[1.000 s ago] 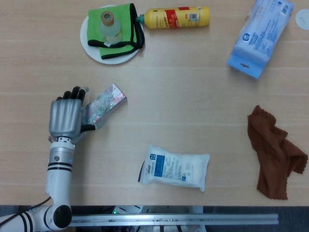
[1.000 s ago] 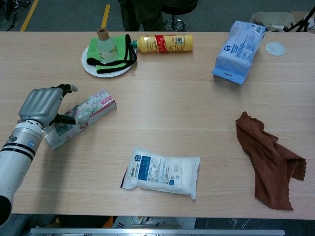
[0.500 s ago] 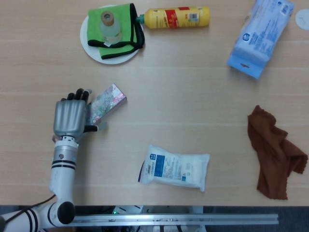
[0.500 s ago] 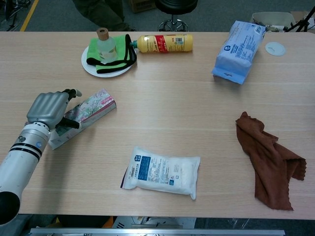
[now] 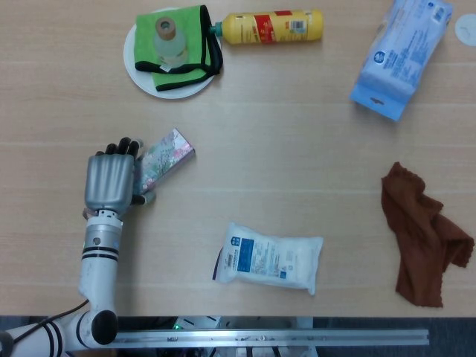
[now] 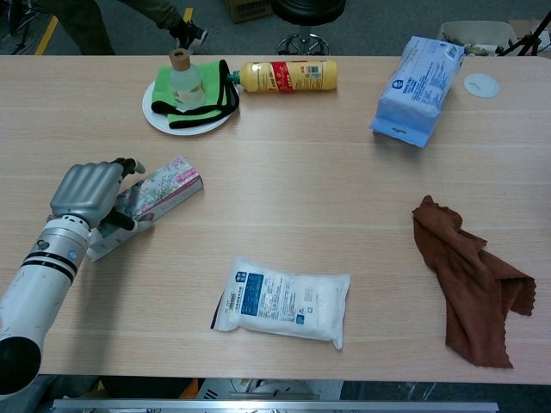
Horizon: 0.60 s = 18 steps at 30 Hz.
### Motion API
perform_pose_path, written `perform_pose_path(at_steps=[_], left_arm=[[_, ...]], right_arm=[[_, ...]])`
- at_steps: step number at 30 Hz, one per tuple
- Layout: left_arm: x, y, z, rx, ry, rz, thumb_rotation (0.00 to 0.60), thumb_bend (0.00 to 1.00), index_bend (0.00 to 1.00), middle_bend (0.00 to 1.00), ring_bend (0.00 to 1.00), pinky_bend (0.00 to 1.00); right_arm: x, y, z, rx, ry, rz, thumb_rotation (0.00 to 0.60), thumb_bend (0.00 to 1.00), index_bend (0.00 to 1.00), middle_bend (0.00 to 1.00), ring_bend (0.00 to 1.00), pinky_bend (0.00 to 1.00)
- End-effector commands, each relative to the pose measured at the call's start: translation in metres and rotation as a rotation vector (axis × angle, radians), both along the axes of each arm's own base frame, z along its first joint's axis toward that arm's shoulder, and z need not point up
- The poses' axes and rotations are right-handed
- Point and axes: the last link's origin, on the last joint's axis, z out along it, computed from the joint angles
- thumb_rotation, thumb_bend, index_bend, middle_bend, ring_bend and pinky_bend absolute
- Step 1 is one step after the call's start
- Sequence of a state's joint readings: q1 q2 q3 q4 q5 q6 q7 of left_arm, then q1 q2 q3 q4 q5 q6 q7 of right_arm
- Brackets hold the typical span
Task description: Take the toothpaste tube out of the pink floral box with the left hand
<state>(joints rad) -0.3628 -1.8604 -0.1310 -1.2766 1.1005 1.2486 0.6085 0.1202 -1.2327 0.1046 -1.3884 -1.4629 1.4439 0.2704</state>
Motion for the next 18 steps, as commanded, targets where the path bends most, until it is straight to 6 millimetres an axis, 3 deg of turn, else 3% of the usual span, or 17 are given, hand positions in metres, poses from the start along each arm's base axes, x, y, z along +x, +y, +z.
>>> perform_pose_path(at_steps=[1, 8, 18], left_arm=[[0.0002, 0.0003, -0.0006, 0.006, -0.008, -0.001, 0.543, 0.00, 0.28, 0.30, 0.35, 0.48], [0.0003, 0.0006, -0.0001, 0.022, -0.020, -0.007, 0.598, 0.00, 0.34, 0.39, 0.41, 0.53], [0.0064, -0.0006, 0.0033, 0.056, -0.066, -0.044, 0.600, 0.00, 0.42, 0.48, 0.48, 0.58]], right_arm=[[-0.0001, 0.0000, -0.0001, 0.000, 0.002, -0.001, 0.600, 0.31, 0.43, 0.40, 0.28, 0.40], [-0.0008, 0.0003, -0.0008, 0.005, 0.002, -0.005, 0.600, 0.31, 0.43, 0.40, 0.28, 0.40], [-0.0029, 0.0005, -0.0023, 0.009, -0.004, -0.013, 0.600, 0.31, 0.43, 0.40, 0.28, 0.40]])
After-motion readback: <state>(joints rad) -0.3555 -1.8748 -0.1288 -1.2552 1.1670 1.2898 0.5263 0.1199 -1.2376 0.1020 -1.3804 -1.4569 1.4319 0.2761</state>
